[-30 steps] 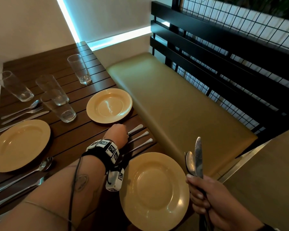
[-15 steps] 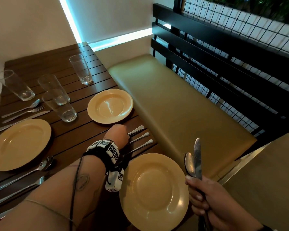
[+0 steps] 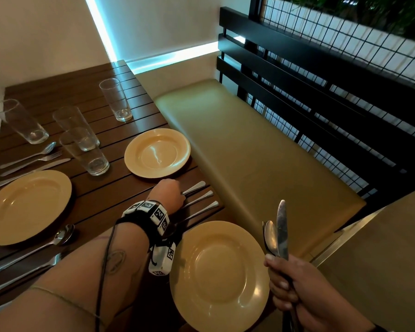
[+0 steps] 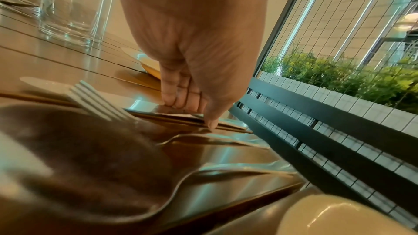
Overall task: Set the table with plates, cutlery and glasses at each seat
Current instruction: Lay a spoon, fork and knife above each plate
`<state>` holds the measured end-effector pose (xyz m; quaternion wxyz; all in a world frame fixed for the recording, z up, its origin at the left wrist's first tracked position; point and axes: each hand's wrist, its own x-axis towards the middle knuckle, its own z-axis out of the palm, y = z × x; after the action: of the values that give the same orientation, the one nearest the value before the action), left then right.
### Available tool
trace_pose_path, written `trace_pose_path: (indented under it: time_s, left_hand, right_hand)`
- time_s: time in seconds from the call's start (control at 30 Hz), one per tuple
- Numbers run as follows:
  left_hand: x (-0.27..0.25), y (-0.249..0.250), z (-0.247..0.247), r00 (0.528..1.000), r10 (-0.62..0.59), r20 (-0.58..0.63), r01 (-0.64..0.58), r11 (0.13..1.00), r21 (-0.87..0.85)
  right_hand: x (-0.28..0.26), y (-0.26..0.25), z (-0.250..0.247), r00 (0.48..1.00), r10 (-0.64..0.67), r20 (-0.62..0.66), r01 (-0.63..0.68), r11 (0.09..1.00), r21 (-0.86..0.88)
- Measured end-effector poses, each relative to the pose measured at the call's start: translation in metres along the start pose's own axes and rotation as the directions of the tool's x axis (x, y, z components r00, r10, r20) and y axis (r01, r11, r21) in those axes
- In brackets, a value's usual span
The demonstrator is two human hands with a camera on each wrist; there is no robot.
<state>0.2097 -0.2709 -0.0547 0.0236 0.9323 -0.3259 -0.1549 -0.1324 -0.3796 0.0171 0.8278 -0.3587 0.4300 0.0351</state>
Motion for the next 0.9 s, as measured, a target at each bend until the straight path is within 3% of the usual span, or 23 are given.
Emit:
trace_pose_path:
  time_s: [0.1,0.23,0.4,0.6,0.73,0.83,0.9]
  left_hand:
    - [-0.011,0.013,-0.021,0.999,0.033,0.005,-0.032,0.998,-0.055]
    - [-0.058,0.051,-0.064,0.981,0.152,-0.120,-0.177,0.956,-0.233]
    - [-0.153,0.112,-0.079,0.968,0.247,0.041,-0.197,0.852,-0.485]
    - [-0.212,0.136,-0.050,0.991,0.132,0.031,-0.092,0.822,-0.562]
    - [-0.232,0.119,-0.056,0.998,0.064,0.027,-0.021,0.638,-0.770]
    - [-0.241,0.098,-0.070,0.996,-0.077,-0.044,0.001,0.499,-0.866]
    - [-0.245,0.083,-0.077,0.983,-0.171,-0.074,0.013,0.460,-0.888]
  right_hand:
    - [-0.003,0.000,0.003,1.000,-0.030,0.002,0.030,0.999,0.031]
    - [-0.010,-0.004,0.007,0.998,-0.048,0.031,0.048,0.999,-0.007]
    - [-0.022,-0.005,0.015,0.997,-0.045,0.065,0.052,0.992,-0.111]
    - [-0.041,-0.004,0.024,0.988,0.002,0.153,0.046,0.950,-0.310]
    - [-0.051,-0.006,0.024,0.977,0.054,0.204,0.046,0.889,-0.456]
    - [-0.057,-0.006,0.027,0.970,0.014,0.244,0.115,0.853,-0.509]
    - [-0.057,-0.005,0.033,0.968,-0.015,0.250,0.150,0.834,-0.531]
